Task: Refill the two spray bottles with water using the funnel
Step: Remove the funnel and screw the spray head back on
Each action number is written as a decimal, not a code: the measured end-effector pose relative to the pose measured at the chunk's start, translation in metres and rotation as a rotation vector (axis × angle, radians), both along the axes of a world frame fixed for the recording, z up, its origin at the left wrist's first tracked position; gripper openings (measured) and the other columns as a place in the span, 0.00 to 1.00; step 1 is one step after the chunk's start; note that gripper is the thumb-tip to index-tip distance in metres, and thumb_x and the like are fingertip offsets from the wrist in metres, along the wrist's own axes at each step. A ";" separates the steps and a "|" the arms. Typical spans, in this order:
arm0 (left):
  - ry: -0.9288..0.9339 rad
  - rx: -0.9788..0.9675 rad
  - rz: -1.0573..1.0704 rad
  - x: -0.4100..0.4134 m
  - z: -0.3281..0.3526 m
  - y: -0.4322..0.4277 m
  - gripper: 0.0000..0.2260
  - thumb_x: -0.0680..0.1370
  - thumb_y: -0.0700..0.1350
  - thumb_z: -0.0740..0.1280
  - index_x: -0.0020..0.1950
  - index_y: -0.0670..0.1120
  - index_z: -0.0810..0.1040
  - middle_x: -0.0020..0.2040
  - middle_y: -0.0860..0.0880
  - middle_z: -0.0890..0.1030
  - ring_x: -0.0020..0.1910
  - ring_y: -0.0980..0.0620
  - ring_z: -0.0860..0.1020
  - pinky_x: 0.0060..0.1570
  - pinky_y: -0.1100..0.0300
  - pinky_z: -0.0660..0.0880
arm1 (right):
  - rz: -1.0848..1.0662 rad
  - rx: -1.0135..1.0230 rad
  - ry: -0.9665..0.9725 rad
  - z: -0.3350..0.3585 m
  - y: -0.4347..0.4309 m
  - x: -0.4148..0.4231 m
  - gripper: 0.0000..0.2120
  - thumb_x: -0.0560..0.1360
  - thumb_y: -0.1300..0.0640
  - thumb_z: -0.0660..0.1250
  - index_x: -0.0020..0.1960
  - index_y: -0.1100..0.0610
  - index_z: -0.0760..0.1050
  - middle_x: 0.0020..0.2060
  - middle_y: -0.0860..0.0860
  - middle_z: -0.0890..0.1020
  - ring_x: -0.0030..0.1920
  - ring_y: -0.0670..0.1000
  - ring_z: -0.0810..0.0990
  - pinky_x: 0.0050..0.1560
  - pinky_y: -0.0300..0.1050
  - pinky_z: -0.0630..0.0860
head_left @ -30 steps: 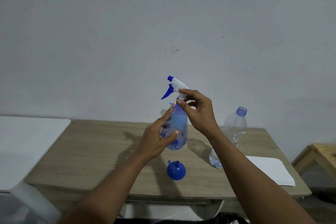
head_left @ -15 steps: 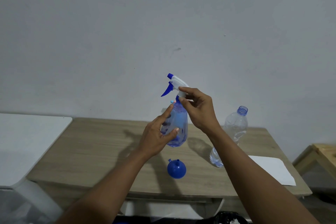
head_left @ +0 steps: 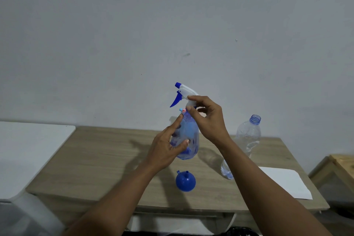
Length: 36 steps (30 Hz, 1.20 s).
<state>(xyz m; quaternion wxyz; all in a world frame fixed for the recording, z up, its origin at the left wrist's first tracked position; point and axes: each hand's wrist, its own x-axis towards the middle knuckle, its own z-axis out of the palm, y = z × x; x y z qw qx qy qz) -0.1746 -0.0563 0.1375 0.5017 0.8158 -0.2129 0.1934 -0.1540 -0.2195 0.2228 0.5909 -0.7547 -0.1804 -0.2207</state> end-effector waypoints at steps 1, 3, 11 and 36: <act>-0.004 -0.002 0.000 0.000 0.001 0.000 0.34 0.74 0.60 0.69 0.74 0.70 0.54 0.62 0.53 0.78 0.56 0.66 0.76 0.47 0.74 0.74 | 0.014 0.021 0.007 -0.001 -0.001 0.000 0.11 0.78 0.63 0.70 0.60 0.56 0.81 0.55 0.51 0.83 0.53 0.50 0.84 0.55 0.47 0.82; -0.015 0.004 0.008 0.001 0.002 0.000 0.34 0.74 0.59 0.69 0.74 0.68 0.54 0.62 0.53 0.78 0.55 0.68 0.76 0.47 0.75 0.73 | 0.036 0.032 0.018 0.000 -0.001 0.000 0.12 0.78 0.65 0.69 0.61 0.58 0.81 0.55 0.55 0.83 0.53 0.50 0.84 0.56 0.49 0.82; -0.015 -0.005 0.008 0.003 0.003 0.001 0.34 0.74 0.61 0.71 0.75 0.69 0.55 0.63 0.57 0.77 0.57 0.65 0.77 0.48 0.71 0.76 | 0.076 0.031 0.029 0.002 -0.001 0.000 0.15 0.76 0.68 0.71 0.61 0.57 0.80 0.56 0.56 0.83 0.54 0.50 0.85 0.57 0.44 0.82; 0.110 -0.050 -0.054 0.010 -0.019 0.010 0.35 0.73 0.55 0.73 0.74 0.67 0.58 0.65 0.56 0.75 0.62 0.66 0.74 0.51 0.70 0.77 | 0.052 0.195 0.248 -0.016 0.008 0.021 0.21 0.77 0.55 0.72 0.68 0.51 0.71 0.52 0.58 0.83 0.50 0.55 0.86 0.52 0.49 0.83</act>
